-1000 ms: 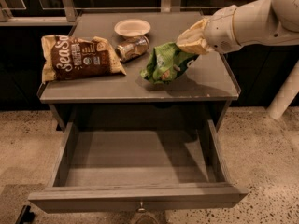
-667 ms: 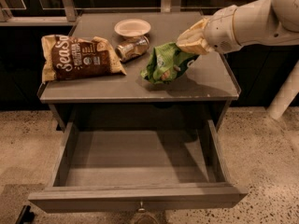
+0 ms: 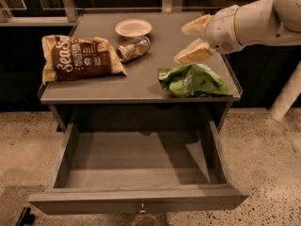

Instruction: Pick green rice chip bag from top drawer and place on counter

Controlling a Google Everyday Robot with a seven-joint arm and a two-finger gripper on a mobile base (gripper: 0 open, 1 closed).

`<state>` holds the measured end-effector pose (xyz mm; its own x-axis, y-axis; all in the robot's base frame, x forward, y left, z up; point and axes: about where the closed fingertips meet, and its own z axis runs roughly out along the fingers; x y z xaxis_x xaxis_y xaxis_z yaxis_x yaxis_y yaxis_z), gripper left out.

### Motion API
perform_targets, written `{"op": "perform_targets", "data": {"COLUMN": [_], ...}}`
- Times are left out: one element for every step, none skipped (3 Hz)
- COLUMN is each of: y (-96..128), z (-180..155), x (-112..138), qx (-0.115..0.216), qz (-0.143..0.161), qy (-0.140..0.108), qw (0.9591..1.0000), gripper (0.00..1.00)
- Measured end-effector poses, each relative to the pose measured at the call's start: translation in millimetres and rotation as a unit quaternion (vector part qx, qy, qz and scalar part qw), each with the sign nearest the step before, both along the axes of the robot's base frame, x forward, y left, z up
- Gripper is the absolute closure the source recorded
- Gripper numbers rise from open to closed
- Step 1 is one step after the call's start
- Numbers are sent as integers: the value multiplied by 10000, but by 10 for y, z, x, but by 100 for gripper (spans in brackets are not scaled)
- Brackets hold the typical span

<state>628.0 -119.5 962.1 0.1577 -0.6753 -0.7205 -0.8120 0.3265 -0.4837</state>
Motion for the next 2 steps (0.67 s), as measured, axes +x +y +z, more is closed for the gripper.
{"op": "perform_targets", "data": {"y": [0, 0], "z": [0, 0], "x": [0, 0], "qx": [0, 0], "qz": [0, 0], "qy": [0, 0], "qw": [10000, 10000], "gripper": [0, 0]}}
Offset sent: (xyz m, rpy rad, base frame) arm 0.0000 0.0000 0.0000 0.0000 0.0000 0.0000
